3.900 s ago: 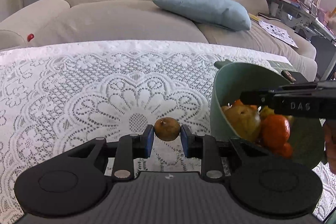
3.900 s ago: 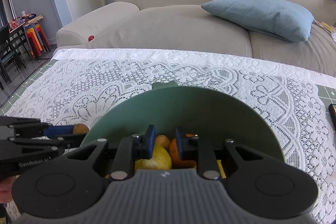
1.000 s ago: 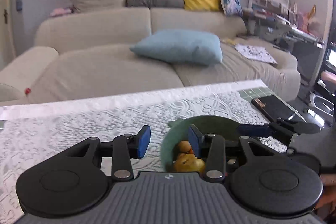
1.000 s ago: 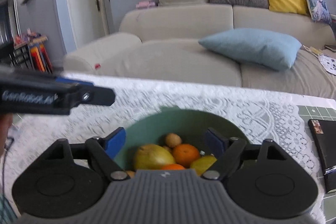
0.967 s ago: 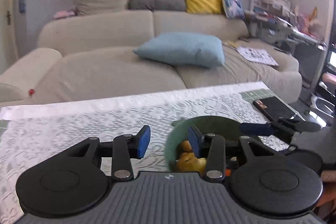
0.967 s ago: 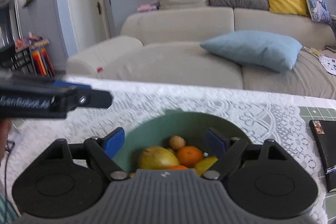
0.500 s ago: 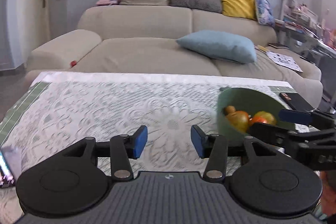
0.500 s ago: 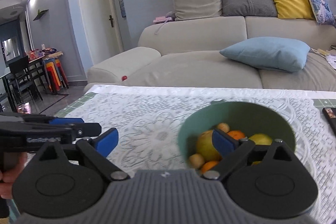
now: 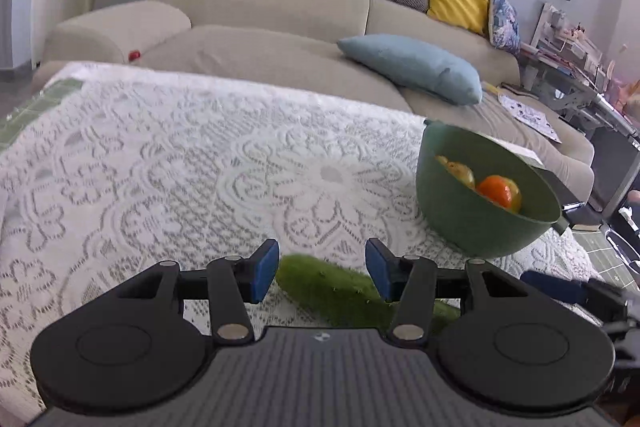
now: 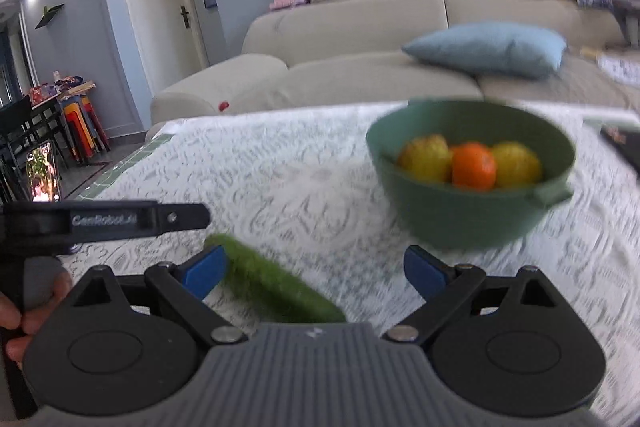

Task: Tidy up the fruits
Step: 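Move both grippers from the colander to the green cucumber, then grasp the green cucumber with both grippers, one at each end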

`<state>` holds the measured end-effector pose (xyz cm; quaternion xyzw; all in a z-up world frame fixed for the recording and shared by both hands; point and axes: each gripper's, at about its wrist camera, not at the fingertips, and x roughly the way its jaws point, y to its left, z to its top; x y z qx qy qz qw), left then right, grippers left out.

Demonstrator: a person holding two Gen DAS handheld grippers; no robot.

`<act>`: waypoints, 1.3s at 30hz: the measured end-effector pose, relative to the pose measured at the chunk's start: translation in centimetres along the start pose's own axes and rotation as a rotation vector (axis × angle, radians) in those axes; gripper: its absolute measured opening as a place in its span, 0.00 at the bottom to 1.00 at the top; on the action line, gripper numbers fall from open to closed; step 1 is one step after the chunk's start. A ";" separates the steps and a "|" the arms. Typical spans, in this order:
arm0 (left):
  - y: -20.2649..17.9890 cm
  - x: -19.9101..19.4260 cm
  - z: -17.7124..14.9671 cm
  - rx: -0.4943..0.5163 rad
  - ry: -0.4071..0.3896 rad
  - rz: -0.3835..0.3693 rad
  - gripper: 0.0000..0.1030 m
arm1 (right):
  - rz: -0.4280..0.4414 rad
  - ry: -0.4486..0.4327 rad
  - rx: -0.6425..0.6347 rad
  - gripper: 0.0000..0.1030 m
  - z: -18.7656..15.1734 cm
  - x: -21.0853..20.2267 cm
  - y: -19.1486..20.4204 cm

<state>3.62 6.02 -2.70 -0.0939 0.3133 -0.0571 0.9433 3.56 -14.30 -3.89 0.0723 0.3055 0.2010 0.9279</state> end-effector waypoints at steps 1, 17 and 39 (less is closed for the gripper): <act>0.1 0.1 -0.1 -0.001 0.000 0.010 0.57 | 0.001 0.008 0.008 0.90 -0.3 0.3 0.1; 2.2 0.8 -1.1 -0.078 0.021 0.001 0.61 | -0.022 0.088 0.001 0.87 -2.6 2.5 1.5; 3.5 5.0 -2.0 -0.262 0.015 -0.134 0.67 | 0.014 0.067 0.114 0.59 -2.8 3.9 -0.1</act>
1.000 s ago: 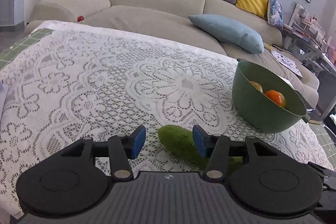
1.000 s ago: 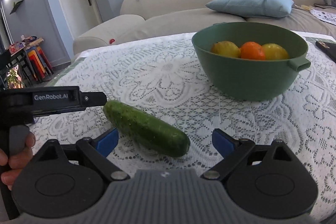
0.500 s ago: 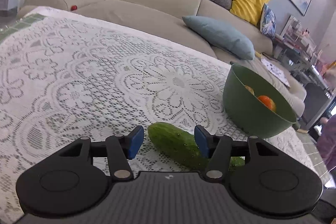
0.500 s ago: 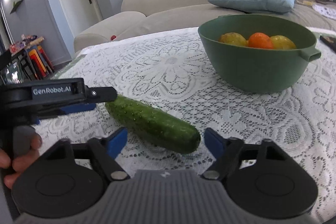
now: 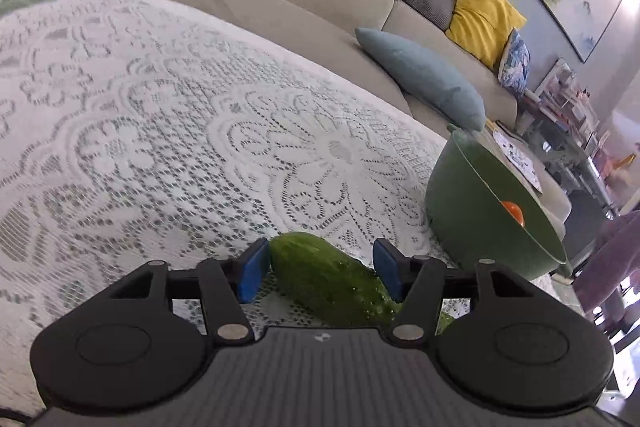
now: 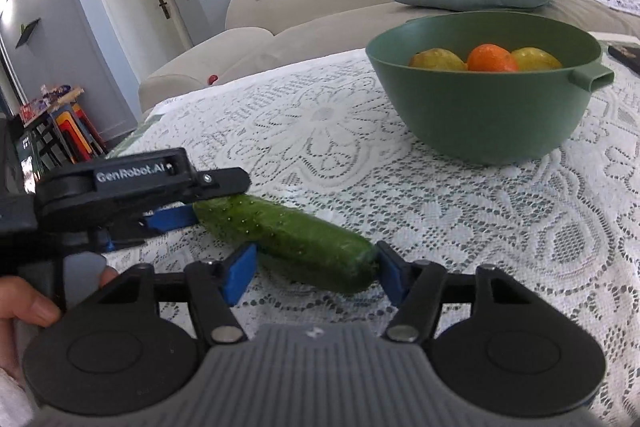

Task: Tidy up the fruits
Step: 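Grasp the green cucumber with both grippers, one at each end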

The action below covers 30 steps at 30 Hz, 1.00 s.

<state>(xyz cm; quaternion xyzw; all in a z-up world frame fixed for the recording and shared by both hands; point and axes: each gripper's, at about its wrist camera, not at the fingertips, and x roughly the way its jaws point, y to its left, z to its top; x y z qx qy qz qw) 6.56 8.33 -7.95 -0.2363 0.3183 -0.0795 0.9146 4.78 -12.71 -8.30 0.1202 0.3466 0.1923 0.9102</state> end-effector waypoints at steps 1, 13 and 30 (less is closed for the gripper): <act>-0.1 0.1 0.1 0.003 -0.002 0.000 0.67 | 0.001 0.000 -0.001 0.59 0.0 0.0 0.0; -0.3 -0.1 0.3 -0.002 0.001 -0.002 0.63 | 0.024 0.016 -0.021 0.58 1.0 -0.1 -0.2; -4.3 -1.1 5.1 -0.073 -0.075 -0.005 0.63 | 0.090 -0.052 -0.166 0.58 7.8 -2.1 -1.2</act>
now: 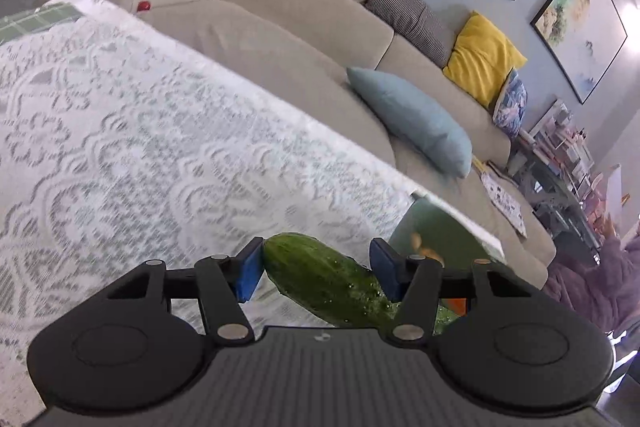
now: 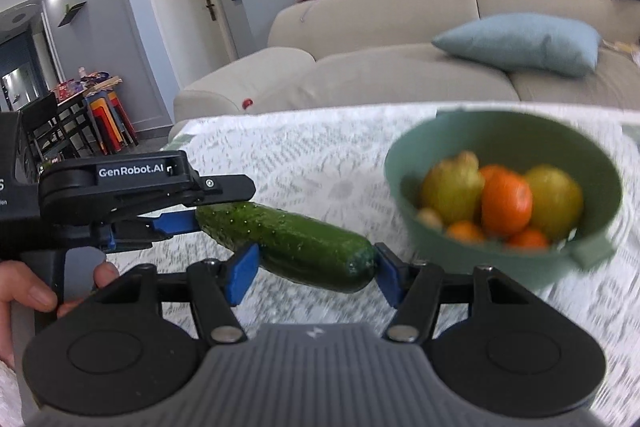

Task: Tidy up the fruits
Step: 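Grasp the green cucumber with both grippers, one at each end, then lift the cucumber with both grippers and carry it over the colander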

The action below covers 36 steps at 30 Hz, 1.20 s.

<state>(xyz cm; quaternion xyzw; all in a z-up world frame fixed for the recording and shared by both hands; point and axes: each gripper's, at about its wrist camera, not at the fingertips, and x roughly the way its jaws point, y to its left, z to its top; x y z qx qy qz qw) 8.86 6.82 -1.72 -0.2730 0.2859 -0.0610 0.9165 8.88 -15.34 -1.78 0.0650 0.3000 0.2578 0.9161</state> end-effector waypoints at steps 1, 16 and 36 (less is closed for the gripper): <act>-0.6 0.2 0.4 0.001 -0.004 0.000 0.63 | 0.002 -0.004 -0.003 0.58 0.5 -0.1 -0.4; -8.6 7.1 2.2 0.015 0.048 0.022 0.62 | 0.029 -0.036 0.177 0.58 5.3 0.0 -10.6; -9.6 10.4 2.1 0.031 0.144 -0.015 0.61 | -0.035 0.003 0.396 0.62 6.4 2.8 -16.7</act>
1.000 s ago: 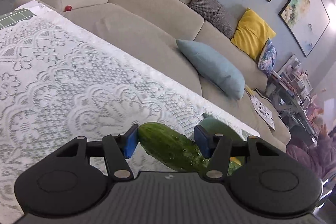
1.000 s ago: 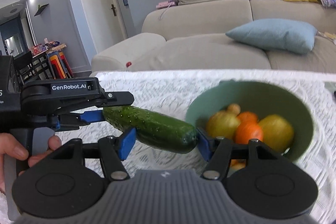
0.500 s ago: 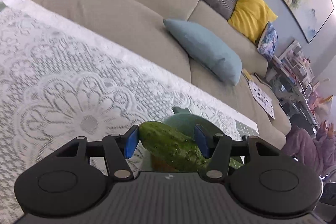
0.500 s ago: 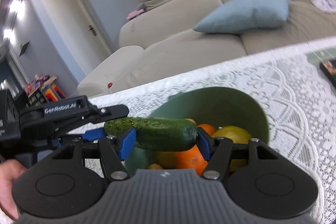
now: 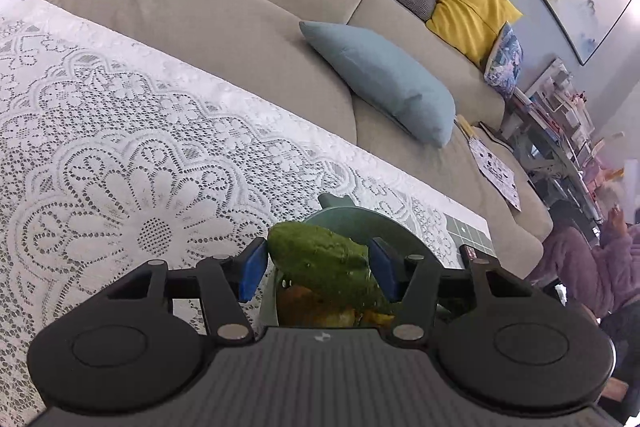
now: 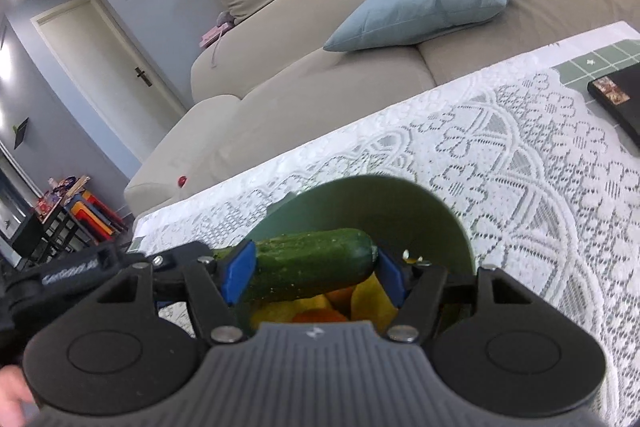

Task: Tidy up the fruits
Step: 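Lift the cucumber with both grippers and carry it over the colander, then lower the cucumber onto the fruit and open both grippers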

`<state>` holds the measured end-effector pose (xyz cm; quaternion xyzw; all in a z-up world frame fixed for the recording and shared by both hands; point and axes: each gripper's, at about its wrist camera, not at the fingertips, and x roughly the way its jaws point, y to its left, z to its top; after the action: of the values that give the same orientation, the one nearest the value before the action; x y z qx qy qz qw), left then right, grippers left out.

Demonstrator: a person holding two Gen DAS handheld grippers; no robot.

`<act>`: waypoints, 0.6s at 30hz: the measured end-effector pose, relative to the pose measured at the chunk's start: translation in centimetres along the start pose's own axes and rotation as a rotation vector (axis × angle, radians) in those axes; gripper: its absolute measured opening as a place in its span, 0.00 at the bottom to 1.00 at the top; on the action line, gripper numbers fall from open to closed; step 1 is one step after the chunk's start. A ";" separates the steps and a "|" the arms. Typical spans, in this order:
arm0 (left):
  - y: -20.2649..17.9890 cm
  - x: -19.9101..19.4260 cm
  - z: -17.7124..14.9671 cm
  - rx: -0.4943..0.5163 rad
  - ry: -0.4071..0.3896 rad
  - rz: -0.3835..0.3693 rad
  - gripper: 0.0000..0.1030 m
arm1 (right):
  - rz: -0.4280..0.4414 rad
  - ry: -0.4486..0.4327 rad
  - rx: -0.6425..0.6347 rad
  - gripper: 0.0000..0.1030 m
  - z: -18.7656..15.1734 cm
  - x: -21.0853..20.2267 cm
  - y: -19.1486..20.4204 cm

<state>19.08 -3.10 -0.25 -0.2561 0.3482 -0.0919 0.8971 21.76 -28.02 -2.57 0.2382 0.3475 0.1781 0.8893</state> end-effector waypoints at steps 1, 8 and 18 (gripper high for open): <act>0.1 -0.2 0.0 -0.001 0.000 -0.008 0.61 | -0.013 -0.002 -0.010 0.62 0.0 0.1 0.1; 0.2 -2.3 0.1 0.040 -0.032 -0.015 0.61 | -0.168 -0.046 -0.248 0.61 0.0 1.2 2.6; 0.7 -4.5 -1.1 0.125 -0.004 0.063 0.61 | -0.257 -0.087 -0.410 0.68 0.6 2.7 3.8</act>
<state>15.01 -1.39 1.22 -0.1885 0.3479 -0.0846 0.9145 23.47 -23.79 -1.59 0.0137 0.2930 0.1199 0.9485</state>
